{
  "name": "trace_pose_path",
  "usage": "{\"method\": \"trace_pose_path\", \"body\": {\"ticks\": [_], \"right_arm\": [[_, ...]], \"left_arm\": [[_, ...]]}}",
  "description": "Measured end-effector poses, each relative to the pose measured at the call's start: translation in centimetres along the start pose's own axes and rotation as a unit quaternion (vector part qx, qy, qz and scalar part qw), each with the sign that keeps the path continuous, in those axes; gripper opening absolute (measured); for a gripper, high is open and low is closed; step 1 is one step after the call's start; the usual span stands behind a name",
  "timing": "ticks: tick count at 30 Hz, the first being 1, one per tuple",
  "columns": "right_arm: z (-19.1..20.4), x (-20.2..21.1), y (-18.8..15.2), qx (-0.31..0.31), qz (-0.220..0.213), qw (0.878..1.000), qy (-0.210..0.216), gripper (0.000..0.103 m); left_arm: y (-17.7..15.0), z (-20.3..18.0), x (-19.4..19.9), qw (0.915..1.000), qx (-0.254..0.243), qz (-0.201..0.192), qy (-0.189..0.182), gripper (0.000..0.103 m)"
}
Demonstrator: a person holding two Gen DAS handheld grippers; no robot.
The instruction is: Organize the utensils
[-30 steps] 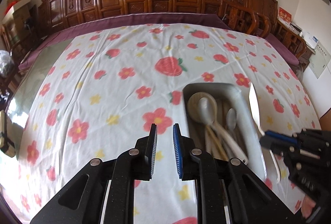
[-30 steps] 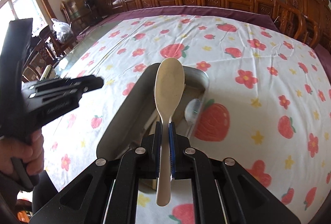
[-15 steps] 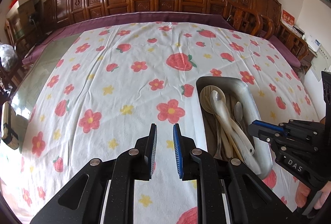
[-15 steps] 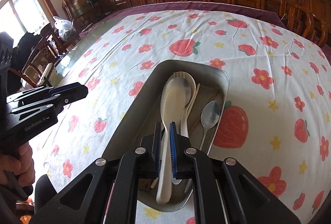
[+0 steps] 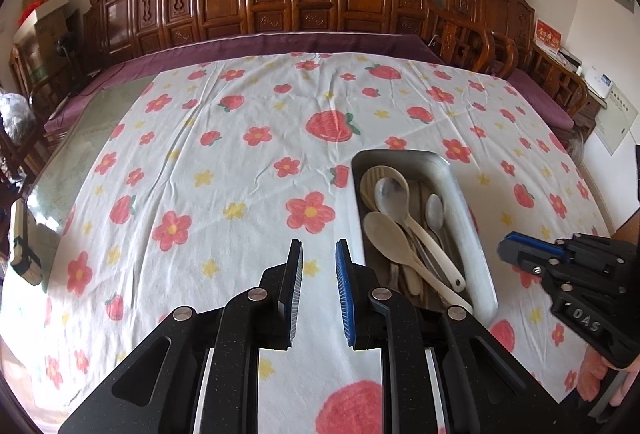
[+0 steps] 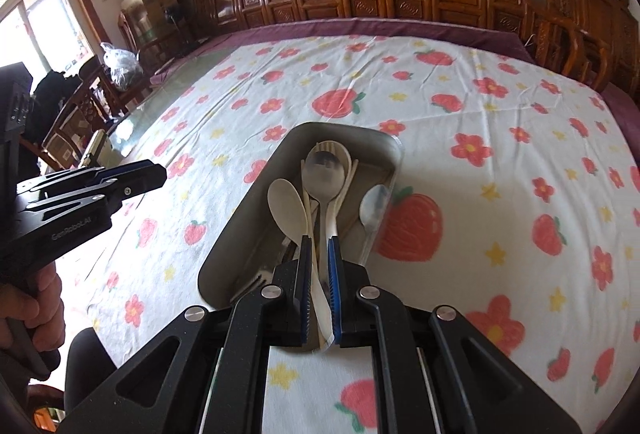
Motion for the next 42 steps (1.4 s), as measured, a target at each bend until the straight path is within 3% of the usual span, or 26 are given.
{"method": "trace_pose_path", "body": {"ticks": [4,7,9,10,14,16,18,22,25,30,42], "right_arm": [[-0.7,3.2,-0.9,-0.002,-0.021,1.000,-0.003,0.010],[-1.2,5.7,-1.9,-0.003,-0.038,0.999,-0.010,0.013],[-1.6,7.5,-2.5,-0.005,-0.052,0.999,-0.015,0.026],[-1.8,8.1,-2.8,-0.006,-0.057,0.998,-0.016,0.033],[-2.5,10.8,-4.2,-0.008,-0.075,0.997,-0.021,0.042],[-2.8,12.3,-5.0,-0.008,-0.087,0.996,-0.026,0.054],[-3.2,13.7,-5.8,-0.010,-0.100,0.994,-0.032,0.064],[-3.9,16.3,-7.3,-0.018,-0.123,0.991,-0.046,0.090],[-4.3,17.9,-8.2,-0.023,-0.140,0.988,-0.057,0.101],[-4.2,20.2,-9.6,-0.033,-0.151,0.986,-0.058,0.100],[-2.1,27.0,-9.3,-0.025,-0.211,0.976,-0.049,0.100]], "left_arm": [[-0.4,-1.3,2.1,0.9999,-0.002,-0.014,0.002,0.028],[-0.8,-2.5,3.8,0.9998,-0.003,-0.022,0.002,0.030],[-1.0,-3.2,4.9,0.9995,-0.004,-0.030,0.003,0.043],[-1.3,-3.8,5.8,0.9993,-0.006,-0.036,0.003,0.045],[-2.2,-5.5,7.8,0.9988,-0.014,-0.047,0.003,0.061],[-2.7,-6.4,8.9,0.9983,-0.014,-0.056,-0.003,0.066],[-3.2,-7.1,9.9,0.9980,-0.014,-0.062,-0.003,0.081],[-4.1,-8.8,12.4,0.9967,-0.016,-0.080,-0.007,0.092],[-4.6,-9.6,14.5,0.9945,-0.013,-0.104,-0.004,0.095],[-5.4,-10.4,16.9,0.9937,-0.019,-0.109,0.017,0.095],[-3.9,-11.6,23.7,0.9869,-0.019,-0.159,0.020,0.095]]}}
Point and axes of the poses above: each gripper's, at about its wrist camera, not at the fingertips, and x roughly against the way its jaws point, z to its left, y to its top, the point moved 9 cm from there along -x, roughly the way its jaws point, and after that the axes turned 15 degrees about -x, right-handed, at the moved point
